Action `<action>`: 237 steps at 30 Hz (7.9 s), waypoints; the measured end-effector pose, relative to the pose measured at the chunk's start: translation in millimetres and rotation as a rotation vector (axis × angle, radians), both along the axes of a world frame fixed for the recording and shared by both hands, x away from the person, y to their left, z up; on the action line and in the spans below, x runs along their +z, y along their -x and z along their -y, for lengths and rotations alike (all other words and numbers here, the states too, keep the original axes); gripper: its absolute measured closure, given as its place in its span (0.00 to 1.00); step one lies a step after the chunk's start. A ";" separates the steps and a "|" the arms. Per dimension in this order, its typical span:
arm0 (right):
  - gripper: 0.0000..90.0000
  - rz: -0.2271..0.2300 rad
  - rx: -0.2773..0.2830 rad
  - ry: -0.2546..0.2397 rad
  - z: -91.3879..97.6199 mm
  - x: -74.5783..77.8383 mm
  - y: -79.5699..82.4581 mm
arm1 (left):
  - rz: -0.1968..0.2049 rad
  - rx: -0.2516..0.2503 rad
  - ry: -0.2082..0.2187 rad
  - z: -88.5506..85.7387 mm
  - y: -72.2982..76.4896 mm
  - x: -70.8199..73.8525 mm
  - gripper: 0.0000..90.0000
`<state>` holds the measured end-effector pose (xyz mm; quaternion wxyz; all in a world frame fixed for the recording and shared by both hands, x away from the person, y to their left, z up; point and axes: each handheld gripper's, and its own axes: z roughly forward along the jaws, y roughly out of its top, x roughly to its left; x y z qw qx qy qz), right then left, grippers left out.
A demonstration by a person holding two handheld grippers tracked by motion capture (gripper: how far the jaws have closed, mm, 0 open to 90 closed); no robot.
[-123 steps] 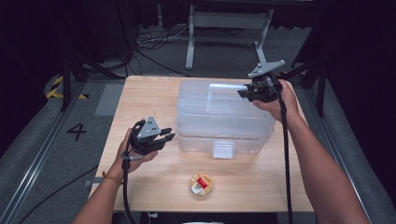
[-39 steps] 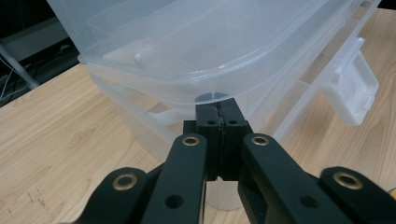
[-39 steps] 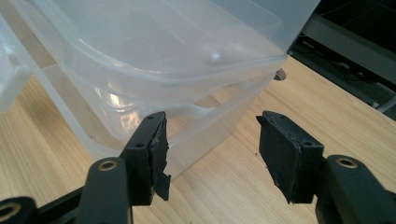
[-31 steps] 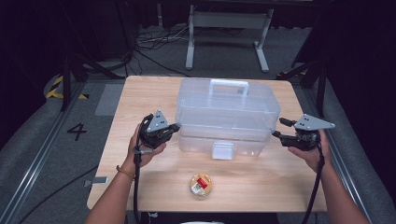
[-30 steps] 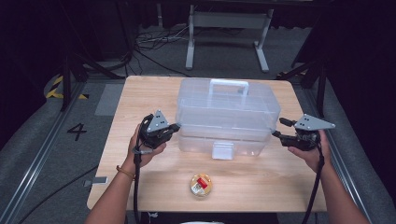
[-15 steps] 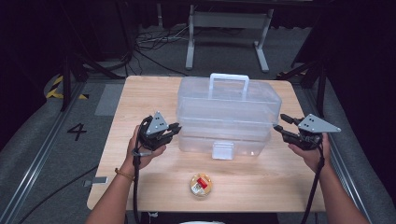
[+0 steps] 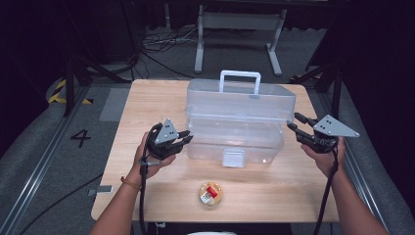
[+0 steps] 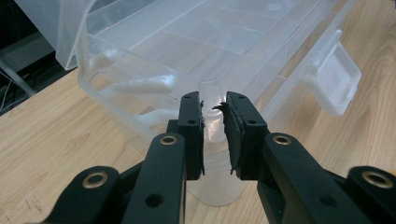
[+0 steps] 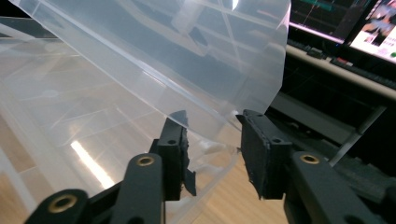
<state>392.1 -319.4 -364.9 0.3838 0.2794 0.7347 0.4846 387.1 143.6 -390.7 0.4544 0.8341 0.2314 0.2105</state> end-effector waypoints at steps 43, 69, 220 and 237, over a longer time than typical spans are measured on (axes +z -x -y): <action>0.86 0.078 -0.236 -0.071 -27.2 28.5 -27.8 | -0.040 -0.211 -0.219 69.6 -14.5 -15.1 0.71; 0.95 0.131 -0.339 -0.023 -38.1 45.0 -70.8 | -0.102 -0.223 -0.226 66.1 -25.2 -22.3 0.80; 0.81 -0.416 -0.352 0.047 -11.6 8.7 -262.3 | -0.115 -0.342 -0.186 54.0 -18.0 -27.6 0.84; 0.76 -0.372 -0.332 -0.003 6.9 24.4 -209.7 | -0.106 -0.320 -0.188 58.0 -15.9 -27.7 0.85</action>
